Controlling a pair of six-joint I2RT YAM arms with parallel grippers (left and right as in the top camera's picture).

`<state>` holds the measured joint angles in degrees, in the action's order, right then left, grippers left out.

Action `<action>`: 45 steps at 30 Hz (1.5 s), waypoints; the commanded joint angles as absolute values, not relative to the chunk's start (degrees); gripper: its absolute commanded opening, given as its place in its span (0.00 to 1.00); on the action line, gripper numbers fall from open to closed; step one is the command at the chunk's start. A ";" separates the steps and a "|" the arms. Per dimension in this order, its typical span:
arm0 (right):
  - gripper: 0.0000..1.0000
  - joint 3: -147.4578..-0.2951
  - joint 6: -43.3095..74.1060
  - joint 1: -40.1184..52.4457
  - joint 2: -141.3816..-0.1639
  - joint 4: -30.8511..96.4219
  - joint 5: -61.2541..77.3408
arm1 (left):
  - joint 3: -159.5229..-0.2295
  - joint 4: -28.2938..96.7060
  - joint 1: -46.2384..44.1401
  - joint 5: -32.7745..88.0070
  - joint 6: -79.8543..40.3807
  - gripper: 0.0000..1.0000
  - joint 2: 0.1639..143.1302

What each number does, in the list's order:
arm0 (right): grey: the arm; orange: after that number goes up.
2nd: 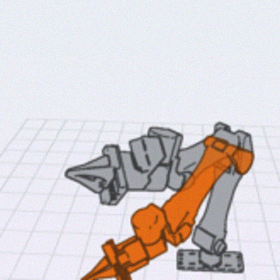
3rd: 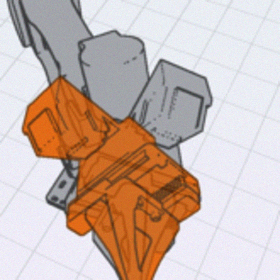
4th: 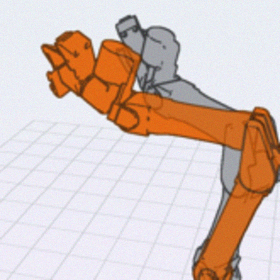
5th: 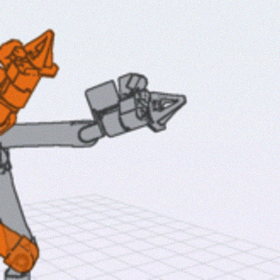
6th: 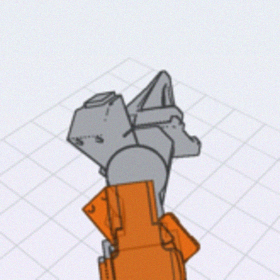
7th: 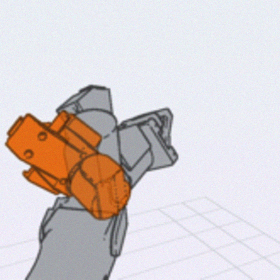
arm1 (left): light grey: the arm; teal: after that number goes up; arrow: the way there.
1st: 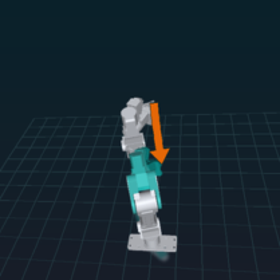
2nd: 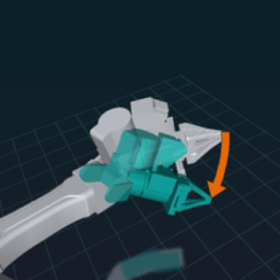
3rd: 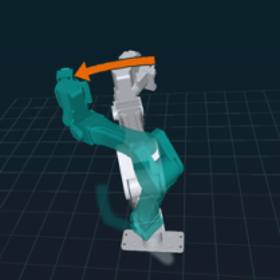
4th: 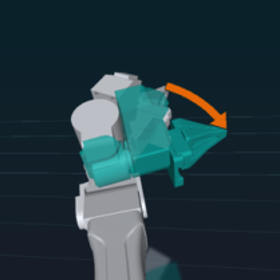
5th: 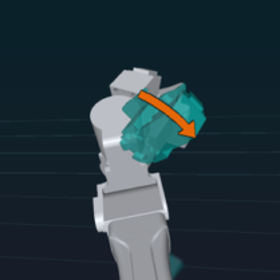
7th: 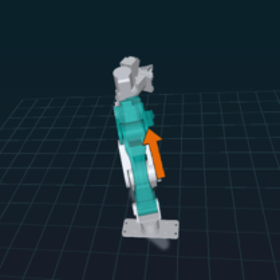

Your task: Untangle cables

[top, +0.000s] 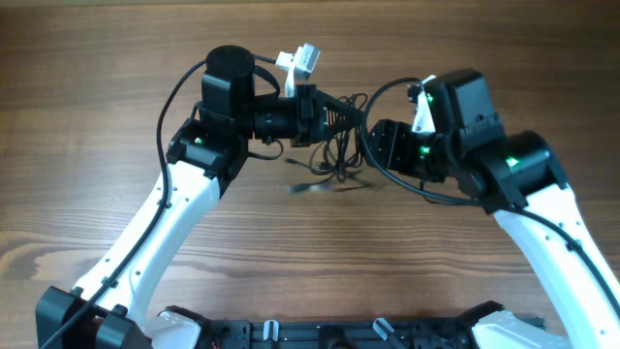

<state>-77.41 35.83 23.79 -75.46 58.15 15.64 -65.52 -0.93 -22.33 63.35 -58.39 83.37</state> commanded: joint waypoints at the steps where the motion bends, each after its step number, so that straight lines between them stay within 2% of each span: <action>1: 0.74 -78.30 34.68 23.62 -78.85 56.99 19.51 | -65.87 -3.16 -22.22 68.10 -62.00 0.04 83.29; 7: 0.72 -78.30 36.56 23.62 -82.11 54.61 22.37 | -65.87 -3.11 -22.22 68.12 -62.02 0.04 83.29; 9: 0.67 -78.30 37.76 23.62 -82.70 53.87 22.41 | -65.87 -3.09 -22.22 68.14 -62.02 0.04 83.29; 10: 0.61 -78.30 37.85 23.62 -82.91 53.34 22.98 | -65.87 -3.09 -22.22 68.14 -62.02 0.04 83.29; 11: 0.49 -78.30 37.93 23.62 -83.18 52.95 23.73 | -65.87 -3.09 -22.22 68.12 -62.00 0.04 83.29; 13: 0.15 -78.30 37.93 23.62 -83.48 52.69 23.88 | -65.87 -3.09 -22.22 68.12 -62.00 0.04 83.29; 14: 0.04 -78.30 37.93 23.59 -83.48 52.73 23.86 | -65.87 -3.07 -22.22 68.12 -61.98 0.04 83.29; 20: 0.04 -78.50 37.50 22.65 -81.21 52.64 23.81 | -65.87 -0.78 -22.20 67.35 -60.38 0.04 83.29; 23: 0.04 -79.22 37.50 21.23 -77.89 52.21 22.92 | -65.87 6.52 -21.50 63.44 -56.45 0.04 83.29; 29: 0.04 -79.88 37.50 17.98 -67.70 51.88 15.18 | -65.87 33.06 -18.11 35.75 -54.19 0.04 83.31; 32: 0.04 -79.88 37.52 17.69 -62.63 51.75 12.19 | -65.84 38.33 -16.80 28.86 -54.17 0.04 83.31; 38: 0.04 -79.88 38.46 17.69 -55.72 48.90 11.38 | -65.84 39.09 -16.43 25.02 -54.17 0.04 83.31; 42: 0.04 -79.88 42.30 17.69 -52.86 49.95 0.99 | -65.84 42.24 -16.43 18.98 -54.19 0.04 83.31; 45: 0.07 -79.88 46.39 17.69 -52.16 57.36 -12.49 | -65.84 45.71 -16.43 13.65 -54.15 0.04 83.31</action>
